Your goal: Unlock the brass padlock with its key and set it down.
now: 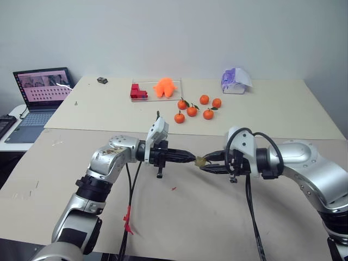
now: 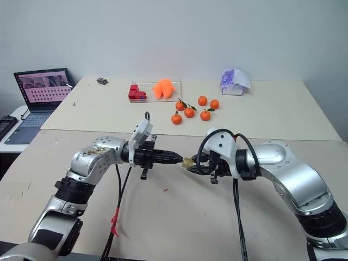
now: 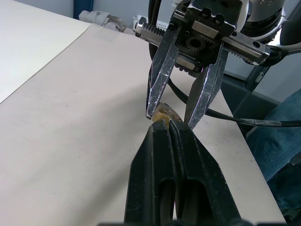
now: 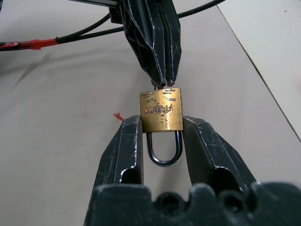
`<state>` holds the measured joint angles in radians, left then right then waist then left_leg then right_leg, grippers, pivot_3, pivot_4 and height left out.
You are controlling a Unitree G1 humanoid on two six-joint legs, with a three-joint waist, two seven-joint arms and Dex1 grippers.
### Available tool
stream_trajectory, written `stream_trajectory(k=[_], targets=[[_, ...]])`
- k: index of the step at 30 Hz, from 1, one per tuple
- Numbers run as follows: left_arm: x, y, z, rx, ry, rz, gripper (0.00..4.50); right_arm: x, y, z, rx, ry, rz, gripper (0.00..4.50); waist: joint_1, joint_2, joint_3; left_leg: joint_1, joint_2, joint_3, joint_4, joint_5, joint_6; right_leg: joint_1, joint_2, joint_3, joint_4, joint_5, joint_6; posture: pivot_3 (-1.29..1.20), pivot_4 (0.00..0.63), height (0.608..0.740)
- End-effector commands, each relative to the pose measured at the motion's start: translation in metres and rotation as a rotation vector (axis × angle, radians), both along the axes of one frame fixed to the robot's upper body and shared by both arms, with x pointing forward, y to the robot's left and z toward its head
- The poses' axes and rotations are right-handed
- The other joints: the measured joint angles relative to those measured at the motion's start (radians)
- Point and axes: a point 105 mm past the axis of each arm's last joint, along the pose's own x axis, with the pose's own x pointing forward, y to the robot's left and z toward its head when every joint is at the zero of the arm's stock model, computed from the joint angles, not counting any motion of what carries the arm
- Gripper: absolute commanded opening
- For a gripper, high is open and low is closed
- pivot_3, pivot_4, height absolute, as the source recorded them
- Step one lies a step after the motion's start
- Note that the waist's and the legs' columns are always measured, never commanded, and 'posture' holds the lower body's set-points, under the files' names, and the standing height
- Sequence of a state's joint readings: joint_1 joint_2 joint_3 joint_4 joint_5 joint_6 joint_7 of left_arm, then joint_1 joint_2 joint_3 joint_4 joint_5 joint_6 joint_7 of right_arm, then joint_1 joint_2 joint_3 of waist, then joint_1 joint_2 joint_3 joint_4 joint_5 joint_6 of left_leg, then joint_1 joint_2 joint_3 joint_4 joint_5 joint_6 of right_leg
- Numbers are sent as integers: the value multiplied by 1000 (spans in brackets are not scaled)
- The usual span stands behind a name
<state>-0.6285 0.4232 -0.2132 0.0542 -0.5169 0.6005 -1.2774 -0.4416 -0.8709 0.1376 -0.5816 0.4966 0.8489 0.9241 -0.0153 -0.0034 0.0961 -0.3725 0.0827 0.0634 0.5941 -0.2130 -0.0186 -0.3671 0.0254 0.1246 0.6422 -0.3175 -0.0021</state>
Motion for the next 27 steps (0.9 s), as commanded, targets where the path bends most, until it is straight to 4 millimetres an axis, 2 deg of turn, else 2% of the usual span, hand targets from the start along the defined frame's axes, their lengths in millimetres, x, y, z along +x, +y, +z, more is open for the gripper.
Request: stream_trajectory(k=[1,6,18,22,24,27], targets=[[-14,-5,9,-47,-7,-95,70,6,-2,19,14,-93,-21,861,0,0,0,0,0,0,0,0,0,0,0,0,0,0,0,0,150,697],[-18,-3,3,-18,-52,-119,70,6,-2,18,12,-88,-19,861,-1,0,0,0,0,0,0,0,0,0,0,0,0,0,0,0,150,697],[-6,-1,-8,21,-104,-64,70,6,-2,18,11,-87,-14,861,0,0,0,0,0,0,0,0,0,0,0,0,0,0,0,0,150,697],[6,1,-19,81,16,18,70,6,-1,18,11,-88,-13,861,1,0,0,0,0,0,0,0,1,0,0,0,0,0,0,0,150,697],[16,0,-24,93,144,98,70,6,-1,19,11,-89,-12,861,1,0,0,0,0,0,1,0,1,0,0,0,0,0,0,0,150,697],[22,-2,-20,63,322,150,70,6,-1,19,11,-92,-13,861,1,0,0,0,0,-1,2,-2,4,0,0,0,0,-1,2,0,150,697]])
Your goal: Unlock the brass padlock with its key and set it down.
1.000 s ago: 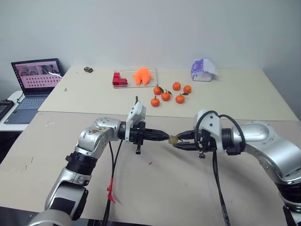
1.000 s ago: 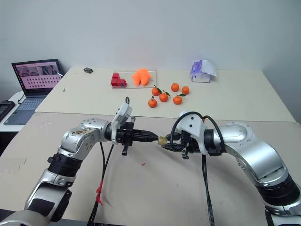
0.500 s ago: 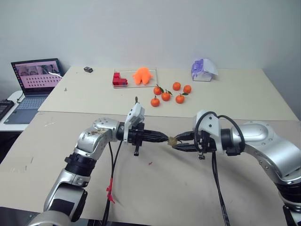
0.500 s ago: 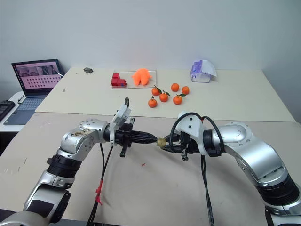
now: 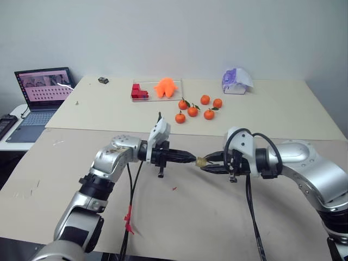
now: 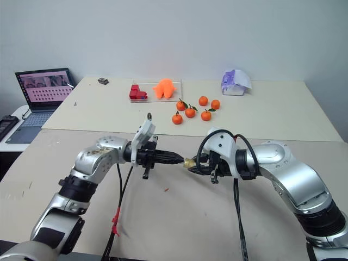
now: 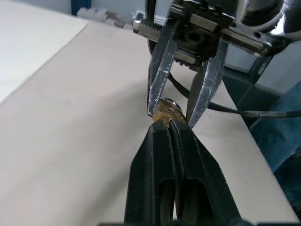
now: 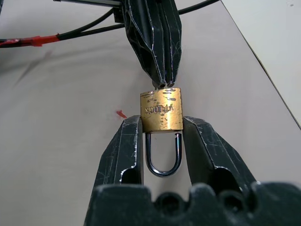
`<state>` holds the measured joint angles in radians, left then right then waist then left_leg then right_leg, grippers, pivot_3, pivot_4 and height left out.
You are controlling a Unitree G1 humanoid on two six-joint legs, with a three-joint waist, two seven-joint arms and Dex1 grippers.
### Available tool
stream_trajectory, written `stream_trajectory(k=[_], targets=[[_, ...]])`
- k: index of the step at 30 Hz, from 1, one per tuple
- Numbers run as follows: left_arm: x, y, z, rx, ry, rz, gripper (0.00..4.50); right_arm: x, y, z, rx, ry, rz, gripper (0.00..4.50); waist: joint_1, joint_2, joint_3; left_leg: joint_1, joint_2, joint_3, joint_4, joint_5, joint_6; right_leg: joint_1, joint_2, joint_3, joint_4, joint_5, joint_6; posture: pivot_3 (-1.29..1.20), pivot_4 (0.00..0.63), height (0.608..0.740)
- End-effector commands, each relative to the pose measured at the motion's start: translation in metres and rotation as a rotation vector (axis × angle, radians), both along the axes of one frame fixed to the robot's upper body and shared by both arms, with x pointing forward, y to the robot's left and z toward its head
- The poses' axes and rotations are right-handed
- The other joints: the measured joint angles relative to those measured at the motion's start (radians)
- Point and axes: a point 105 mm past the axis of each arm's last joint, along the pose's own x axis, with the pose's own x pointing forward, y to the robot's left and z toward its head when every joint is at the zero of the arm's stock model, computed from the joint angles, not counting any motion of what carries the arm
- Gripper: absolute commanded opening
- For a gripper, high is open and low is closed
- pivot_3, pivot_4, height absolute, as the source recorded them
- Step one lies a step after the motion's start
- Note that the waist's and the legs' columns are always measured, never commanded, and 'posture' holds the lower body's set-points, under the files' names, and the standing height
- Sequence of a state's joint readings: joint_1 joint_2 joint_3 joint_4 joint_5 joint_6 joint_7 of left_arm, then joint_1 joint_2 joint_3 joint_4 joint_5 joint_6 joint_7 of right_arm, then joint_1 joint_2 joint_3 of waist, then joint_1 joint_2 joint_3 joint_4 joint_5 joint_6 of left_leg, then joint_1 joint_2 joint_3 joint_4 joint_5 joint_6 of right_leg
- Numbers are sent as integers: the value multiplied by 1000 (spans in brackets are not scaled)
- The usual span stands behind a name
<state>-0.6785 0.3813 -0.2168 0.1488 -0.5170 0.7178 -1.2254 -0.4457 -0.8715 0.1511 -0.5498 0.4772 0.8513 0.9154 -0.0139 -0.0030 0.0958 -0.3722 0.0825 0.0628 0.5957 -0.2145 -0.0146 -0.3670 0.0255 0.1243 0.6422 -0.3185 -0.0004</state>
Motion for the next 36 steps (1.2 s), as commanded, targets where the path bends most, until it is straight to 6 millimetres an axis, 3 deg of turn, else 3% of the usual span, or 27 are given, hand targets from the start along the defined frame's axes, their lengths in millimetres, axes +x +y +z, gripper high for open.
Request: stream_trajectory(k=[1,4,9,16,36], targets=[[9,4,-8,25,232,95,315,0,3,24,23,-105,22,861,0,0,0,-1,0,0,0,0,1,0,0,0,1,0,0,0,150,697],[5,2,5,-46,354,77,1146,0,3,24,21,-106,21,861,-5,0,0,-3,0,-1,1,0,1,-1,0,0,1,0,0,0,150,697],[7,2,24,-147,465,87,3007,-1,3,24,20,-105,21,861,-2,0,0,-1,0,-1,1,0,1,0,1,-1,3,-3,5,0,150,697],[10,4,29,-172,523,105,3007,0,3,24,20,-105,22,861,-2,1,0,0,0,-1,1,0,0,0,1,0,3,-2,4,0,150,697],[-3,-9,11,-67,518,55,3007,-1,3,26,21,-111,18,861,-1,1,0,1,0,-1,0,1,-1,0,0,0,2,-2,4,0,150,697]])
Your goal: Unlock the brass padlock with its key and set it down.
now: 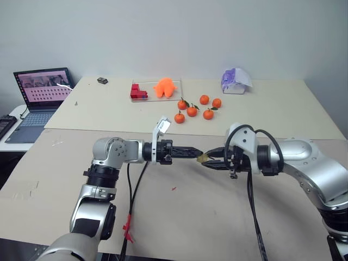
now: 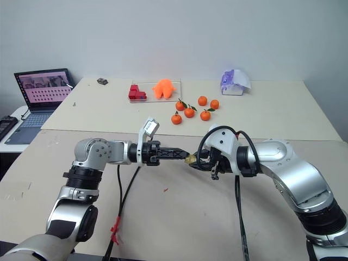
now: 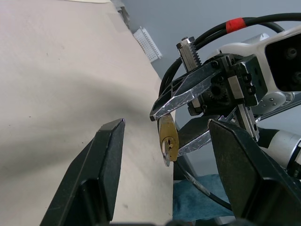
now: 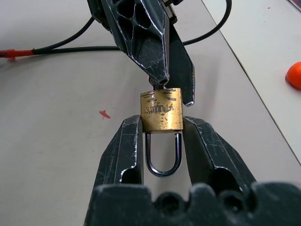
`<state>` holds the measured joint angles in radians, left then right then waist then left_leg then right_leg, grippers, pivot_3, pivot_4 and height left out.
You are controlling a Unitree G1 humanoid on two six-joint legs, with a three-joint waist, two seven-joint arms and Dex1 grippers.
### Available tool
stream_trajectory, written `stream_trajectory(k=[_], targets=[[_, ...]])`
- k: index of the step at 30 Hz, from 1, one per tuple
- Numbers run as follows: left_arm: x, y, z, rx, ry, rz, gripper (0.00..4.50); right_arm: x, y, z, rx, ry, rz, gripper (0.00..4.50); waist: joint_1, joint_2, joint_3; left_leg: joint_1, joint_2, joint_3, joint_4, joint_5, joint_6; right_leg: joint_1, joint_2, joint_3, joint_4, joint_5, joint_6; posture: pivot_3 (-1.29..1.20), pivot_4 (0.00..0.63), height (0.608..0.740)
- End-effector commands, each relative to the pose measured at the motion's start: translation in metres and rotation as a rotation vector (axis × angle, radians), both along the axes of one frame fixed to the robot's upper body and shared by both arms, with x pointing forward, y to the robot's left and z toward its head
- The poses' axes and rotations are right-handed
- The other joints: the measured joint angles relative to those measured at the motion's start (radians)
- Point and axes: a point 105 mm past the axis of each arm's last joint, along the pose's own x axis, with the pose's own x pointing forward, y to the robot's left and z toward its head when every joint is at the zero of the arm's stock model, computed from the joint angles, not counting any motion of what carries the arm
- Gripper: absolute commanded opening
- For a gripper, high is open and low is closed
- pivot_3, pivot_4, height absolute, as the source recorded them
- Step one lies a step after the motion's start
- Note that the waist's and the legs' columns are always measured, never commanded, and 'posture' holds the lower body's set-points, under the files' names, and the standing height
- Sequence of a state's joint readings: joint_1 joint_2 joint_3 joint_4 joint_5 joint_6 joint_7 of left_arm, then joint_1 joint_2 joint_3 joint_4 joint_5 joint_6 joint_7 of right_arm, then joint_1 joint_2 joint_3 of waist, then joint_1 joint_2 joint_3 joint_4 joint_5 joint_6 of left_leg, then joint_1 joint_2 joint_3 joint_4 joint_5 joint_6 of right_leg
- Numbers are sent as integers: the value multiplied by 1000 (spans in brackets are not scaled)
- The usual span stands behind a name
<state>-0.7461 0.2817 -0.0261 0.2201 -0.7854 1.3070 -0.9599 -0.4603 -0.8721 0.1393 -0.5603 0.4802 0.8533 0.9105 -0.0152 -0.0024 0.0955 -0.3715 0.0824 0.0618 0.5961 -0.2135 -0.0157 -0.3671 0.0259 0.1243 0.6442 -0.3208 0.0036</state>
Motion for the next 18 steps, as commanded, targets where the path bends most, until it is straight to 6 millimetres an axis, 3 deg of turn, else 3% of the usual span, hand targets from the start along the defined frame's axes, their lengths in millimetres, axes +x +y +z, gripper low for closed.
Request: stream_trajectory(k=[1,13,16,18], targets=[[-2,-3,6,-8,-41,-31,3007,-2,2,19,16,-82,14,861,0,0,0,0,0,0,0,0,0,0,0,0,0,0,0,0,150,697],[-3,-7,6,-7,-57,-54,3007,-3,0,19,16,-84,3,861,0,0,0,0,0,0,0,0,0,0,0,0,0,0,0,0,150,697],[-2,-6,8,-20,-54,-50,2282,-3,1,19,16,-82,4,861,0,0,0,0,0,0,0,0,0,0,0,0,0,0,0,0,150,697],[-3,-6,9,-33,-52,-56,1471,-3,1,18,16,-81,4,861,0,0,0,0,0,0,0,0,0,0,0,0,0,0,0,0,150,697]])
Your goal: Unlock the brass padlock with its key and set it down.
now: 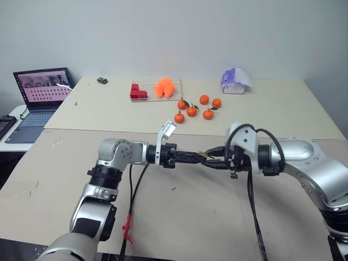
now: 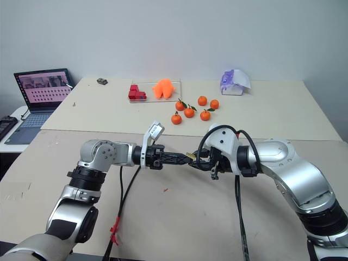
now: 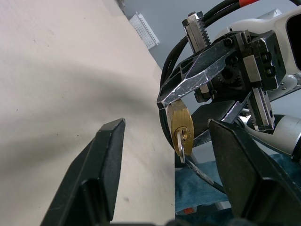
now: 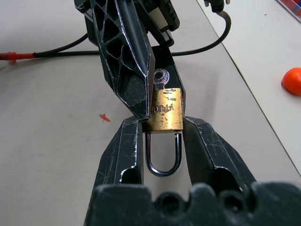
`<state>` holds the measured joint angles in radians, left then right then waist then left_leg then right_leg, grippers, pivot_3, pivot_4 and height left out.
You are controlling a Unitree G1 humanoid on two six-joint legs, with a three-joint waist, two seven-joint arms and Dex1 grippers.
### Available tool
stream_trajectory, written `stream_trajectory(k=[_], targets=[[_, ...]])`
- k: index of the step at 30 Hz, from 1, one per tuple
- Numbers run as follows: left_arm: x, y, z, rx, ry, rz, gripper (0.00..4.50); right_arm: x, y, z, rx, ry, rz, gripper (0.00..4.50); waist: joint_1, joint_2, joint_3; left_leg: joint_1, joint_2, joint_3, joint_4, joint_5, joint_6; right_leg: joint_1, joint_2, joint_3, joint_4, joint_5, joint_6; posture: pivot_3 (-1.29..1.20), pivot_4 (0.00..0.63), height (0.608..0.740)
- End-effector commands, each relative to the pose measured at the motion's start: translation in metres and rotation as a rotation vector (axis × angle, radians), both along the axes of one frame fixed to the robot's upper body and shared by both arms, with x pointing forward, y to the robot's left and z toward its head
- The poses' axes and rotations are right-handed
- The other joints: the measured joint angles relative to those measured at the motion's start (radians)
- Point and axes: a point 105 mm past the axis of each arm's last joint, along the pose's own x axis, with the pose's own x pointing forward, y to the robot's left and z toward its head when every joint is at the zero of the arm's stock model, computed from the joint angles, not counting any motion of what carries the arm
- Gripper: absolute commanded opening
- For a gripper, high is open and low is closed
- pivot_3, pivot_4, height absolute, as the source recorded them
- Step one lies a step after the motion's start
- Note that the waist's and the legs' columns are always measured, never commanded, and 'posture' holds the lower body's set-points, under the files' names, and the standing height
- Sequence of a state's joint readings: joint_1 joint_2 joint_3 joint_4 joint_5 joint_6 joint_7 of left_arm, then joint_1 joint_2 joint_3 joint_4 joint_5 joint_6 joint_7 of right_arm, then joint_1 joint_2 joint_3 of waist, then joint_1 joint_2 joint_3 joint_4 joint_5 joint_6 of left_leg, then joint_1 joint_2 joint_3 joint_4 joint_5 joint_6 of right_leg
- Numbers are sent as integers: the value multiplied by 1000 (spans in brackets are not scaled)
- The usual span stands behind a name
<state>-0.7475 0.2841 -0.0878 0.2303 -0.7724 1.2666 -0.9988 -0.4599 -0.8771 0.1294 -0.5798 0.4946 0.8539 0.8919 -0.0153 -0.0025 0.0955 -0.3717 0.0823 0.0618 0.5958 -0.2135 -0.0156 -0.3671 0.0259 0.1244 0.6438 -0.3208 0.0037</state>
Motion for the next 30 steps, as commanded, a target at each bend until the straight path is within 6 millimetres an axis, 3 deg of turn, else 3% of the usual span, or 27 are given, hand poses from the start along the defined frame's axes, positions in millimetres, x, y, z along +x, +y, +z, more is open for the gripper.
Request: stream_trajectory(k=[1,4,15,17,21,22,26,29,30], targets=[[1,1,15,-50,-36,-14,1191,-2,-1,14,9,-60,5,861,0,0,0,0,0,0,0,0,0,0,0,0,0,0,0,0,150,697],[0,2,17,-59,-33,-21,43,-2,-1,14,7,-58,6,861,0,0,0,0,0,0,0,0,0,0,0,0,0,0,0,0,150,697],[-5,1,17,-68,-30,-42,2,-3,-2,13,5,-47,9,861,0,0,0,0,0,0,0,0,0,0,0,0,0,0,0,0,150,697],[-4,1,16,-67,-30,-38,2,-3,-2,13,8,-41,9,1861,0,0,0,0,0,0,0,0,0,0,0,0,0,0,0,0,150,697],[-3,2,16,-65,-31,-33,2,-5,-1,14,12,-31,13,3154,0,0,0,0,0,0,0,0,0,0,0,0,0,0,0,0,150,697],[-2,4,16,-58,-32,-28,2,-9,0,22,52,-12,27,3477,0,0,0,0,0,0,0,0,0,0,0,0,0,0,0,0,150,697],[3,16,12,-20,-41,-8,2,-18,-6,55,171,39,30,3477,-3,0,0,-1,0,0,-1,0,0,0,0,0,0,1,-1,0,150,697],[8,17,15,-24,-48,11,2,-14,-14,57,171,32,-19,3477,0,0,0,1,0,0,-2,0,0,1,0,0,-1,1,-1,0,150,697],[9,16,16,-29,-51,12,2,-12,-17,53,159,30,-41,3244,1,0,0,2,0,0,-2,0,0,2,0,0,-1,0,-1,0,150,697]])
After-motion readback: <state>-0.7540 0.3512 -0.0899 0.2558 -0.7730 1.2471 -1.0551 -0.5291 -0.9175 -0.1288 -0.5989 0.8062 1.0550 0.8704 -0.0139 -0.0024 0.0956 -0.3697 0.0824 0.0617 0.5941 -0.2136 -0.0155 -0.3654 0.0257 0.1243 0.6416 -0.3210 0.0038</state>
